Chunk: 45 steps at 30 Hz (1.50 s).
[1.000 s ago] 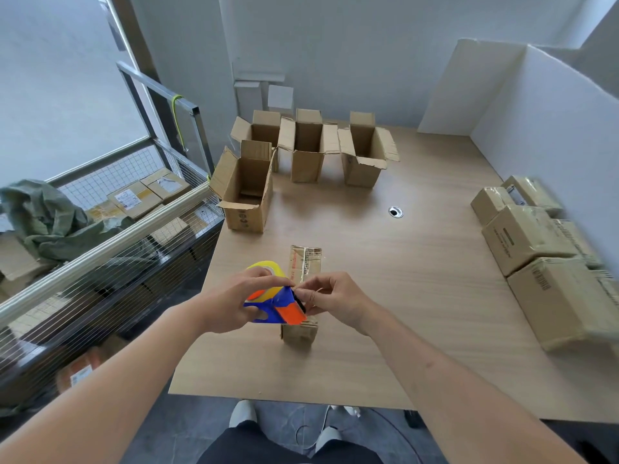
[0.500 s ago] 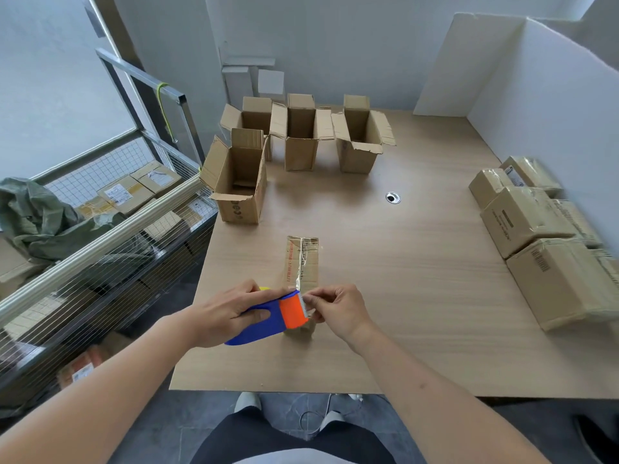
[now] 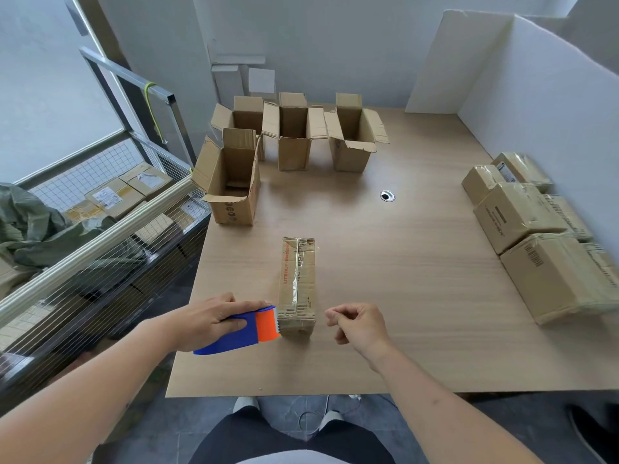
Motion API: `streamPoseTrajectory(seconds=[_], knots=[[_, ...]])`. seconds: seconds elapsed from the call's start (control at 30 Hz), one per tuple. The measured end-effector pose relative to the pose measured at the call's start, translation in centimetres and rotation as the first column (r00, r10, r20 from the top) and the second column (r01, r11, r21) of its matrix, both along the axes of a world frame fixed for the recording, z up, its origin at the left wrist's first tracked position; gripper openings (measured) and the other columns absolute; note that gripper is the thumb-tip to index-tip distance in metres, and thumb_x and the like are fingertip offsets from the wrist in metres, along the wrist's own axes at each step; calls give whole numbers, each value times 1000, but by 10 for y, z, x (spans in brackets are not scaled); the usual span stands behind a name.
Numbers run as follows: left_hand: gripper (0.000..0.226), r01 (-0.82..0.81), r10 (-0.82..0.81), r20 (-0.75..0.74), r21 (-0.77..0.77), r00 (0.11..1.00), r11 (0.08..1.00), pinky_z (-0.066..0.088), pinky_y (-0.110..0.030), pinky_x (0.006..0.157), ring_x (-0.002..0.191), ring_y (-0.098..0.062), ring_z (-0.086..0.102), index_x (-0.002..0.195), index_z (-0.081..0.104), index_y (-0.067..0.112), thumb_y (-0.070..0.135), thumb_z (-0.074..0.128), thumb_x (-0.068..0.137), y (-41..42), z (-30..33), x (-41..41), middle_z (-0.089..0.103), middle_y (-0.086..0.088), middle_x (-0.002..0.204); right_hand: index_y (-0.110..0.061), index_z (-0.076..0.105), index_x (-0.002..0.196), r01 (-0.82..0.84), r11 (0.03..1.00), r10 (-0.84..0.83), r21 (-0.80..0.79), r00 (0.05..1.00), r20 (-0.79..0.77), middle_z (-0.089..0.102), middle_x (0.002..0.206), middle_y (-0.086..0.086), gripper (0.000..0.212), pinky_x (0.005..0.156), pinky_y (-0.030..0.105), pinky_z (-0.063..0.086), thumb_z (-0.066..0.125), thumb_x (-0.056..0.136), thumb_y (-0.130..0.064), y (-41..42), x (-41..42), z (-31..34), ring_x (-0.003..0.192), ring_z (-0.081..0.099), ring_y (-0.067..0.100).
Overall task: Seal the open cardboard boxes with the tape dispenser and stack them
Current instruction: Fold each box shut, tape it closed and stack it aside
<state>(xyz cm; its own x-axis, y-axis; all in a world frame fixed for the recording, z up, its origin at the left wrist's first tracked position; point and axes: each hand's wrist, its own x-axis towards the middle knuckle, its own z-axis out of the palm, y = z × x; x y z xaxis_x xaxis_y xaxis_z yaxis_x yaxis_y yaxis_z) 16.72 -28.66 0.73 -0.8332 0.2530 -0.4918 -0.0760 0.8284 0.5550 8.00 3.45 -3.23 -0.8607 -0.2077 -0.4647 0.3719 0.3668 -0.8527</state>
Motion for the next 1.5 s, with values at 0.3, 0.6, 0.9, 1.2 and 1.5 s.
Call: streamPoseTrajectory(seconds=[0.3,0.6,0.9,1.2,1.5], knots=[[51,7,-6,48,-26,999,1000,45,-27,84,97,-12,54,137,18,82,44,39,109,4,-10,-23,49,10,112,-19,82,87,38,999,-38,3,996,76,78,81,-1,5,51,30,53,78,90,-20,-11,2,-23,51,55,19],[51,15,-13,77,-33,997,999,44,-27,84,100,-12,52,143,19,76,42,39,110,7,-14,-35,48,7,116,-34,24,159,-262,938,261,228,965,34,50,145,-11,57,83,31,55,41,106,-48,-25,8,-42,113,60,16],[52,-8,7,68,2,998,1000,42,-27,83,99,-12,53,136,16,82,44,39,109,8,-22,-33,49,8,114,-27,-3,163,-385,596,791,705,434,-433,-12,170,-9,65,128,34,1,13,106,-54,-45,9,-37,156,-15,12],[54,-30,25,36,161,999,986,46,-34,94,101,-11,54,144,21,74,43,44,108,-14,-36,-3,49,13,112,-26,19,163,-299,580,805,758,354,-476,12,170,-3,75,125,44,25,31,93,-2,-48,8,-46,158,6,21],[55,44,-47,12,156,999,987,46,-31,90,98,-10,54,145,19,74,42,44,108,-20,-28,2,48,14,112,-33,1,163,-373,509,850,776,359,-385,-6,171,-10,76,127,42,15,40,103,-7,-47,3,-46,157,-11,14]])
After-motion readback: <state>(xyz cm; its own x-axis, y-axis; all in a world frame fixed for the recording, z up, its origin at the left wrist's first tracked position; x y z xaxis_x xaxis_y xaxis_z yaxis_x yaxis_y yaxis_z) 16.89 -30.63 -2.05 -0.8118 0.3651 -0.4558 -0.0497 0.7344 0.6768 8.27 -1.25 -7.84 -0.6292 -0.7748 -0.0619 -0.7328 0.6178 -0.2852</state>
